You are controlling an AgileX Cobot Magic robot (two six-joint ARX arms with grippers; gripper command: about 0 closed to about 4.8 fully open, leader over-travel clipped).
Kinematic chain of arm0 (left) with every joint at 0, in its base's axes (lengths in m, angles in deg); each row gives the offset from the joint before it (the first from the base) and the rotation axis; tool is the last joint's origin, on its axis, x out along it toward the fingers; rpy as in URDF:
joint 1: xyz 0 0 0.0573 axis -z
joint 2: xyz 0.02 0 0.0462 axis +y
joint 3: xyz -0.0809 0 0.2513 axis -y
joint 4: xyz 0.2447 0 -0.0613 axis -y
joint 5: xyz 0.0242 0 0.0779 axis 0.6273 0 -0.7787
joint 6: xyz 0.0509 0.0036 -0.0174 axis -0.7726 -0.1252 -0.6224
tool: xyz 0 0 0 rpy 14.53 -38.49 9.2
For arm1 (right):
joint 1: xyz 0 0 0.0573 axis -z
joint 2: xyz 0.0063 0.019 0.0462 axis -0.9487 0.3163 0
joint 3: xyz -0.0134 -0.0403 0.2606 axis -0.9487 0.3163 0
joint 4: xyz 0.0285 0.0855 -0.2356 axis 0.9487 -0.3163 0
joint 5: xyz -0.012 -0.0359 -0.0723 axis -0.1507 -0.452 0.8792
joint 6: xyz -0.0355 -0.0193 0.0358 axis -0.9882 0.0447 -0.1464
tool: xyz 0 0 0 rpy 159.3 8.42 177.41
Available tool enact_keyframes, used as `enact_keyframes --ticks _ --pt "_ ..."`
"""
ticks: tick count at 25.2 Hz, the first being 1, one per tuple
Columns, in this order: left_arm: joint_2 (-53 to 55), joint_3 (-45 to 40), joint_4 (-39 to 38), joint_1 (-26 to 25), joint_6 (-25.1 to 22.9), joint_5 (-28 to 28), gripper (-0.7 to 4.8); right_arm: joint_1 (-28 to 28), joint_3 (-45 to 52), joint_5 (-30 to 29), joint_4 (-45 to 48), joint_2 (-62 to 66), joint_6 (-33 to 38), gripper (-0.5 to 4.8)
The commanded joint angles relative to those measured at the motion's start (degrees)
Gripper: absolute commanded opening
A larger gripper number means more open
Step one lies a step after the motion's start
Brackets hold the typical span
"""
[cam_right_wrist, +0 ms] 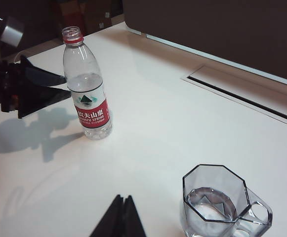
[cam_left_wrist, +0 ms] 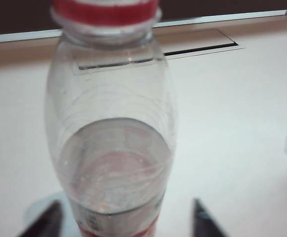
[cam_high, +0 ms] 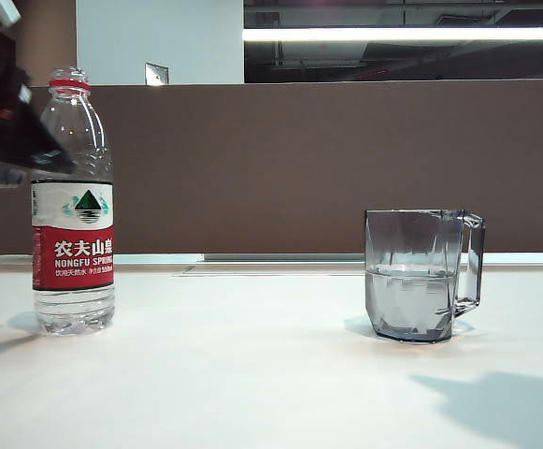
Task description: Pick up the mineral water bottle with the left hand on the table and pour water into the mug until it's half full.
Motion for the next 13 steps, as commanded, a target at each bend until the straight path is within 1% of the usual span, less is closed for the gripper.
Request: enact_keyframes --ticks 1,2,4,7,13 --pt "-5.14 0.66 -6.32 0.04 0.50 0.26 1.03 -0.02 -0.42 0.17 2.19 0.00 0.17 -0.08" --pt "-7.78 0.66 -9.35 0.04 1.07 0.26 0.34 -0.02 -0.42 0.15 2.16 -0.04 0.15 -0.08" --pt "-10.03 0.66 -12.55 0.04 1.07 0.26 -0.09 -0.02 -0.35 0.17 2.21 -0.35 0.11 -0.08" --pt "-13.25 0.66 -17.49 0.04 1.05 0.26 -0.06 -0.02 0.33 0.17 2.69 -1.51 -0.07 -0.08" --pt "-16.15 0.61 -17.46 0.04 1.03 0.26 -0.06 -0.02 6.49 0.17 8.61 -7.21 -0.11 -0.08"
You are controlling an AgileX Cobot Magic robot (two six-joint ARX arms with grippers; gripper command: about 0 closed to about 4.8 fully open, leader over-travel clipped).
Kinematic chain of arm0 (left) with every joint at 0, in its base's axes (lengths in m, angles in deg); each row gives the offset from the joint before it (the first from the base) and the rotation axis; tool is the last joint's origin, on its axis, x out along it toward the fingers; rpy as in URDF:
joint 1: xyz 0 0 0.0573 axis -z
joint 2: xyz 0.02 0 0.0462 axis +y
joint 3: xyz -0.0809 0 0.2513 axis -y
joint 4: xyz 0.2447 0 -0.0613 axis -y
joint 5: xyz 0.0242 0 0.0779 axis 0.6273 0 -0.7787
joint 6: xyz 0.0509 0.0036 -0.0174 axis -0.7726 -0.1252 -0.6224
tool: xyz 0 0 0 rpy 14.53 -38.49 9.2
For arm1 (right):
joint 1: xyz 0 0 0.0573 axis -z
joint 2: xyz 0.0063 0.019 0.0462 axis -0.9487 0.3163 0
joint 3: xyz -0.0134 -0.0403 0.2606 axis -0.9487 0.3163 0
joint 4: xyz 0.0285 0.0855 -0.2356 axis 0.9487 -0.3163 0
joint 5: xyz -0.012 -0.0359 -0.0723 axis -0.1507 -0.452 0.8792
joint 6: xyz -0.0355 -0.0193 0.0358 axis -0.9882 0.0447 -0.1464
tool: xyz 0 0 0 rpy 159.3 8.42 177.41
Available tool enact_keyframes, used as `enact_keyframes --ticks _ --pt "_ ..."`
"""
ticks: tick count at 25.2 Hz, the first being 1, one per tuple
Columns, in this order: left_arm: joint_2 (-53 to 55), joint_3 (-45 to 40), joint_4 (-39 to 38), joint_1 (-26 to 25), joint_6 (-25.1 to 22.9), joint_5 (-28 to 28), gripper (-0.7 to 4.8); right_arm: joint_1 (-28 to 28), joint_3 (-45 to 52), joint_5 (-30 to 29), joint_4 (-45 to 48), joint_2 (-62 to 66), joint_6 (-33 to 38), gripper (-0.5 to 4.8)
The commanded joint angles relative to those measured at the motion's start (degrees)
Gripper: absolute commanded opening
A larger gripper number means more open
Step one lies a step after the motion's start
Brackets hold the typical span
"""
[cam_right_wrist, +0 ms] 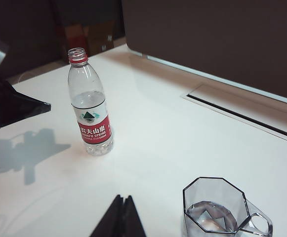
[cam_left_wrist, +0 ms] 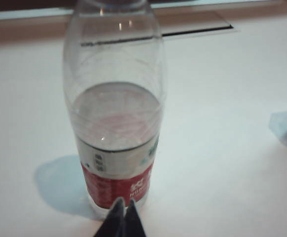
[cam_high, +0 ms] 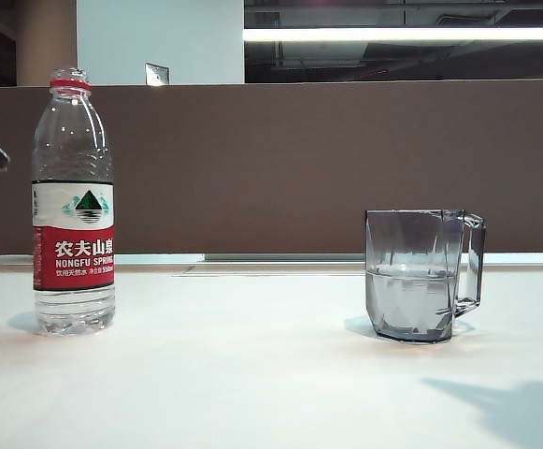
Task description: Pick up the mineral water bottle with the left hand on the table and pour water into the mug until it's half full.
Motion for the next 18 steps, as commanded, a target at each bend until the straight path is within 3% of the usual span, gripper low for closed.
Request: enact_keyframes --ticks 1,9,18 --pt "-0.79 0.35 0.74 0.04 0.09 0.24 -0.06 0.00 4.37 0.09 6.25 -3.72 -0.20 -0.08" --pt "-0.92 0.33 2.99 0.04 0.11 0.24 -0.06 0.04 16.09 1.33 13.03 -14.60 -0.24 -0.08" --pt "-0.92 0.33 20.41 0.04 0.09 0.24 -0.06 0.09 25.14 3.48 12.81 -19.96 -0.17 -0.08"
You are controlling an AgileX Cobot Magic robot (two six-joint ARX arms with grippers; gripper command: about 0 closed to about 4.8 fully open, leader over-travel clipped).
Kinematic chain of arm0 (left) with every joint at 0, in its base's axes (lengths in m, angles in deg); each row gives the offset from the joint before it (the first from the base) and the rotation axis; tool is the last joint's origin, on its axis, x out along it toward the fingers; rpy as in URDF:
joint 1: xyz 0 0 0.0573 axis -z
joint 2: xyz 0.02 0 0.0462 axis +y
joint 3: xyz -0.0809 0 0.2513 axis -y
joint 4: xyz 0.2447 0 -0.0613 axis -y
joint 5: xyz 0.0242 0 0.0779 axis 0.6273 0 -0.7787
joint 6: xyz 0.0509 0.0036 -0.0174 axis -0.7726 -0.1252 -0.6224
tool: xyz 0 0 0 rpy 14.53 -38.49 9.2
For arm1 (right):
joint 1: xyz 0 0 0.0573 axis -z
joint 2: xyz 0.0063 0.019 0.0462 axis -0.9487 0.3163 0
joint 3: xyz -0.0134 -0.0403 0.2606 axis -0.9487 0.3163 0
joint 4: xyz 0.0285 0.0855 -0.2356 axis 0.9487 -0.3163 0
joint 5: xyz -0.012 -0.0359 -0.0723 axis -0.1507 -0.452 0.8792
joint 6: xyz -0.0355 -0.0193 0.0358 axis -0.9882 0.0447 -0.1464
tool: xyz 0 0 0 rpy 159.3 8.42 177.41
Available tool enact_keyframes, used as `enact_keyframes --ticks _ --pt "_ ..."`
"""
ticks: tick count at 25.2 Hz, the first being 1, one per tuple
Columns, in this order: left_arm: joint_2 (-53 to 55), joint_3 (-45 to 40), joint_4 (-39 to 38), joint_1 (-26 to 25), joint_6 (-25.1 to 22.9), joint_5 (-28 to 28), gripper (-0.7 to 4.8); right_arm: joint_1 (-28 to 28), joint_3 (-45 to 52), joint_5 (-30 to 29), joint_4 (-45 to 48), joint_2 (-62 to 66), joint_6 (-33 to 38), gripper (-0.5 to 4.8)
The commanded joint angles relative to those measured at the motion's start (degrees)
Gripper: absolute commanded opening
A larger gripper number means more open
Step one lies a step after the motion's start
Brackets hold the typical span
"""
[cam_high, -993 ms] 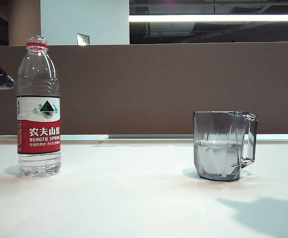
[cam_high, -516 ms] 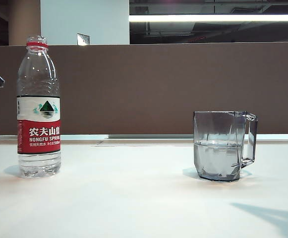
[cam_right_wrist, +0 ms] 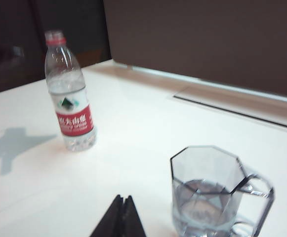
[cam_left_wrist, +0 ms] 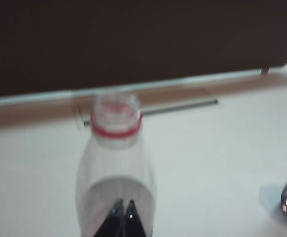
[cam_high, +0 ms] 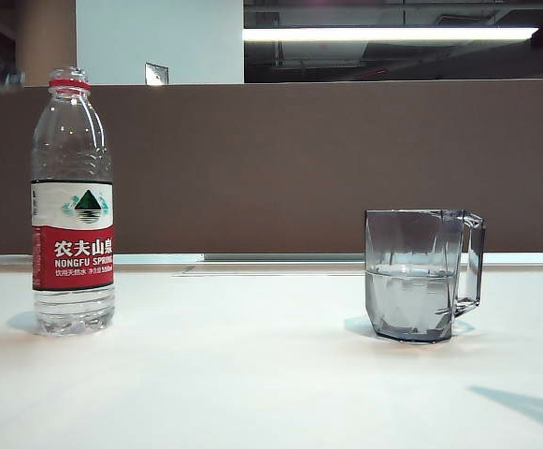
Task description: Pick up the mineral water bottle with the left hand on the table and pour water into the mug until it's half full.
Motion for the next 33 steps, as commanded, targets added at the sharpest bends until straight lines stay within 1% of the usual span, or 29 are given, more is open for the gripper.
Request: enact_keyframes --ticks 1,5,12,16,18,21,22,24,25,30,33 --pt "-0.13 0.35 7.10 -0.09 0.09 0.24 -0.06 0.00 1.42 0.04 1.07 -0.07 0.02 -0.08" --pt "-0.15 0.35 11.10 -0.07 0.09 0.22 -0.06 0.00 3.08 -0.02 -0.33 -0.04 0.00 -0.08" --pt "-0.50 0.33 11.41 -0.07 0.09 0.22 -0.06 0.02 5.81 -0.09 -0.37 -0.04 0.04 -0.08" --pt "-3.72 0.28 10.75 -0.09 0.09 0.22 -0.06 0.00 7.21 -0.04 -0.59 -0.04 0.07 -0.08" --pt "-8.11 0.28 10.69 -0.11 0.09 0.22 -0.06 0.02 7.21 0.09 -1.16 -0.04 0.00 -0.05" --pt "-10.56 0.28 10.71 -0.74 0.09 0.22 -0.06 0.02 7.21 -0.04 -1.18 -0.04 0.02 -0.05" --pt "-11.23 0.28 10.69 -1.53 0.09 0.22 -0.06 0.00 7.23 -0.02 -1.20 -0.04 0.02 -0.05" --pt "-13.33 0.15 10.56 -6.62 0.09 0.22 -0.06 0.00 7.21 0.09 -1.09 -0.04 0.42 -0.05" --pt "-15.06 -0.17 10.47 -9.94 0.09 0.22 -0.06 0.00 7.21 0.04 -1.20 -0.07 0.42 -0.05" --pt "-20.90 -1.90 10.54 -16.39 0.09 0.22 -0.06 -0.04 7.21 -0.02 -1.22 -0.04 0.44 -0.05" --pt "-23.37 -2.82 10.54 -19.26 0.09 0.22 -0.06 -0.04 7.21 -0.04 -1.22 -0.04 0.42 -0.05"
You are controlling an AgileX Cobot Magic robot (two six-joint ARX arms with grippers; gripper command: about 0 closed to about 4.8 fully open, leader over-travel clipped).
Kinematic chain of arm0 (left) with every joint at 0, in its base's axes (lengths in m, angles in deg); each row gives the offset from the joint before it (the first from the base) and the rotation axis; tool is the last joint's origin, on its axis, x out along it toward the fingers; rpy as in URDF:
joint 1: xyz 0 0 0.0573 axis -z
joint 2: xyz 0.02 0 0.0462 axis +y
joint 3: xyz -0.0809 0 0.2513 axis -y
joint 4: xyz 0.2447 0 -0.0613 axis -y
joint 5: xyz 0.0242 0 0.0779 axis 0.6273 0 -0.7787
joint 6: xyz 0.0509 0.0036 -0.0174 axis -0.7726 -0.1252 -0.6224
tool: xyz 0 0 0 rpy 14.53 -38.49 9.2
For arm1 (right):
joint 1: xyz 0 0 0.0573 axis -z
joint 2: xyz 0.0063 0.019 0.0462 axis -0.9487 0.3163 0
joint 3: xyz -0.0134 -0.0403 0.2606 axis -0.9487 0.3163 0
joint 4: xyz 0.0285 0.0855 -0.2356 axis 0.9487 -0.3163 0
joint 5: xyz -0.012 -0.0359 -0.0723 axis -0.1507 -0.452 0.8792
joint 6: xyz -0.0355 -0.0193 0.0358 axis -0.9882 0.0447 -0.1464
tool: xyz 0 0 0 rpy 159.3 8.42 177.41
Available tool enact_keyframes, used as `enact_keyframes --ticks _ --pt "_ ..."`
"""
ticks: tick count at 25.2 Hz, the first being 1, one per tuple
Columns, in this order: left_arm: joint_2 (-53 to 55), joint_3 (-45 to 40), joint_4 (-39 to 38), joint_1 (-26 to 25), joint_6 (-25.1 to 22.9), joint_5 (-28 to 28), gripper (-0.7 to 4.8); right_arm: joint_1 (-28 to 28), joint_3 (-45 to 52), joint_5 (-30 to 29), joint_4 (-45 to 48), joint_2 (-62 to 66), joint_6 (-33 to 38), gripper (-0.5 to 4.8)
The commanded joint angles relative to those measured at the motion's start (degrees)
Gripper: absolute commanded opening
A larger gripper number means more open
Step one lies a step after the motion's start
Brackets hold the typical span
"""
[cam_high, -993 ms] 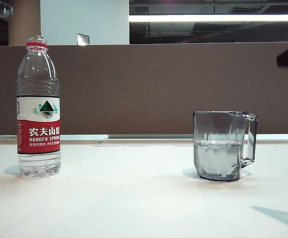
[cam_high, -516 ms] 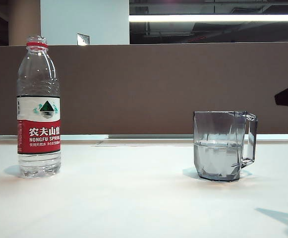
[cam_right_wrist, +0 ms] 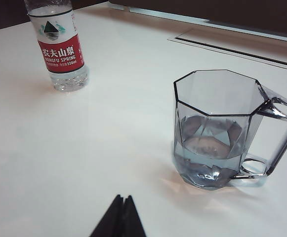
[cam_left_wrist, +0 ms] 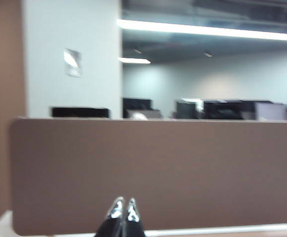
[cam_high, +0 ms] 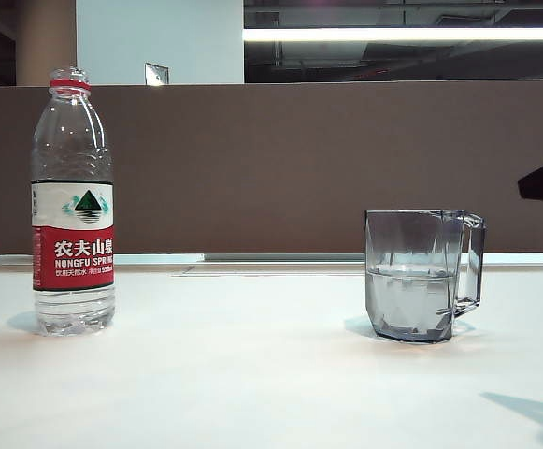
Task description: Pick up the mineral water bottle with the left hand on the table and pour water into the mug until it's half full.
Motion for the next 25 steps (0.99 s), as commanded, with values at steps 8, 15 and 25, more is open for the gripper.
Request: enact_keyframes --ticks 8,15,25 --pt "-6.10 -4.72 0.66 -4.96 0.09 0.17 -0.06 -0.04 -0.33 -0.04 0.74 -0.04 0.22 -0.05" --pt "-9.70 -13.29 0.70 -4.96 0.09 0.17 -0.06 -0.04 -0.33 -0.02 0.66 -0.07 0.22 -0.05" --pt "-9.70 -14.03 -17.33 -4.96 0.07 0.17 -0.06 -0.04 -0.33 -0.04 0.37 -0.07 0.22 -0.05"
